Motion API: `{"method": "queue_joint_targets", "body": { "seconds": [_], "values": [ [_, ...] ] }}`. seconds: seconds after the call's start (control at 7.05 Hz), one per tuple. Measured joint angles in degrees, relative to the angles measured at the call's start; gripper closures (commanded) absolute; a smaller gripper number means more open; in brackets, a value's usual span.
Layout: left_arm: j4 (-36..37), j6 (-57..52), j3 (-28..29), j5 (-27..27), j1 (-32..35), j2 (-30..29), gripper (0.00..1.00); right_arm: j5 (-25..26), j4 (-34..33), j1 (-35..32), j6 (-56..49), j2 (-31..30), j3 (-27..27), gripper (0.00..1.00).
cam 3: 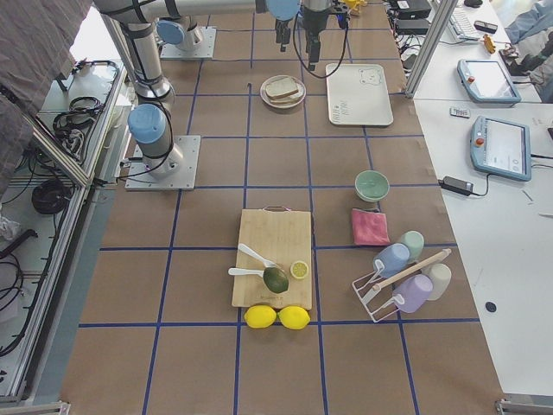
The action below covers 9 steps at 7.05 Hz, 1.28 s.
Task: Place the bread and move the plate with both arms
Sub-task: 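Reach the left gripper to the plate rim nearest it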
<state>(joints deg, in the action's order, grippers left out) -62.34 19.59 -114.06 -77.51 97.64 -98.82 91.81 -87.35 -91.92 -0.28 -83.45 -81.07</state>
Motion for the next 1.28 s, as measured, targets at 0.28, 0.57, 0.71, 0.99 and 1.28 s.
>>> {"method": "queue_joint_targets", "body": {
  "seconds": [0.28, 0.57, 0.71, 0.99, 1.28],
  "values": [
    [8.21, 0.10, -4.61, 2.12, 0.80, -2.54, 0.15, -0.17, 0.06, -0.06, -0.74, -0.03, 0.31, 0.00],
    [12.28, 1.99, -6.24, 3.88, 2.96, -4.59, 0.26, -0.05, 0.07, -0.02, -0.80, -0.08, 0.59, 0.00],
    [13.32, 3.26, -6.43, 4.07, 4.19, -5.62, 0.28, 0.03, 0.07, -0.02, -0.79, -0.07, 0.65, 0.00],
    [13.92, 3.51, -6.49, 3.95, 4.94, -6.70, 0.37, 0.04, 0.07, 0.01, -0.78, -0.05, 0.69, 0.00],
    [13.99, 3.07, -6.37, 3.70, 4.81, -6.83, 0.44, 0.04, 0.07, 0.06, -0.79, -0.05, 0.64, 0.00]
  ]
}}
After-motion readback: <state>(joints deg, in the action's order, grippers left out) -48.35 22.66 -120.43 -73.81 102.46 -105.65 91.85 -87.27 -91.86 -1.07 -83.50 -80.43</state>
